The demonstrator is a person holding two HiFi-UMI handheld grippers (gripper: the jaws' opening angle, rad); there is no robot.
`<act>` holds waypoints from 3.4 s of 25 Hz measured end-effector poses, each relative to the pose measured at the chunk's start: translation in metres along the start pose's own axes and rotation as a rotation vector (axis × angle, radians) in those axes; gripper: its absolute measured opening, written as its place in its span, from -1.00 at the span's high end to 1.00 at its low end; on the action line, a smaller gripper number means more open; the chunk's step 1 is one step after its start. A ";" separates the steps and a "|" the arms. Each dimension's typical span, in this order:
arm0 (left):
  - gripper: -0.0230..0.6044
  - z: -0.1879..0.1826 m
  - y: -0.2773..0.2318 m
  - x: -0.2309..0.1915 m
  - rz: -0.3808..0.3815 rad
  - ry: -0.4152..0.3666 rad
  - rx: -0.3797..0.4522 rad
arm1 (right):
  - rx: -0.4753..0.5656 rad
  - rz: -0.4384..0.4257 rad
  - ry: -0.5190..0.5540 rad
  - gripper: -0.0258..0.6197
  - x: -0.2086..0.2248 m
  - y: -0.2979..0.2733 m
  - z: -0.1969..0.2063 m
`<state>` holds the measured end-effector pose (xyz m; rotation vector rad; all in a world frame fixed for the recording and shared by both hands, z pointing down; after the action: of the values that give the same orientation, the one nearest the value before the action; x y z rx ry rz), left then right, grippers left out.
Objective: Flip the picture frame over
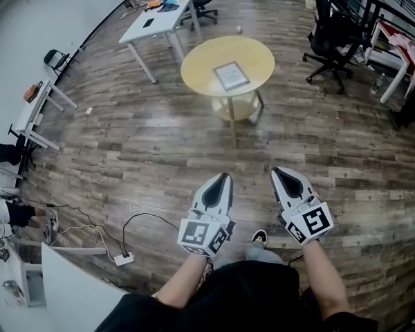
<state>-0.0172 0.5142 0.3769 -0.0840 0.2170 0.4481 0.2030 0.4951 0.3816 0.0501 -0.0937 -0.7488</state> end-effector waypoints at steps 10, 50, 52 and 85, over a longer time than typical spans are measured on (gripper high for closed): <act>0.80 -0.009 -0.083 -0.036 -0.038 -0.012 -0.019 | 0.003 0.000 -0.019 0.87 0.068 -0.063 0.004; 0.80 -0.002 -0.521 -0.314 -0.045 0.069 -0.187 | -0.234 0.022 -0.043 0.86 0.380 -0.479 0.091; 0.80 0.008 -0.545 -0.324 -0.076 0.082 -0.202 | -0.258 -0.001 -0.054 0.86 0.402 -0.494 0.099; 0.80 0.162 -0.646 -0.450 -0.342 0.292 -0.709 | -0.939 -0.184 -0.552 0.47 0.490 -0.585 0.294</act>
<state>-0.0986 -0.2342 0.6572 -0.8726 0.3152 0.1511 0.1334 -0.2707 0.6603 -1.0582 -0.2562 -0.9131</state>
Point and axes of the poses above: the fingertips, and each gripper's own axes: y backward along the fingers, x to its right, z out of its underside, the point moved 9 cm from there along y, backward along the fingers, and after that the axes turned 2 degrees about -z, right-handed, at the moved point
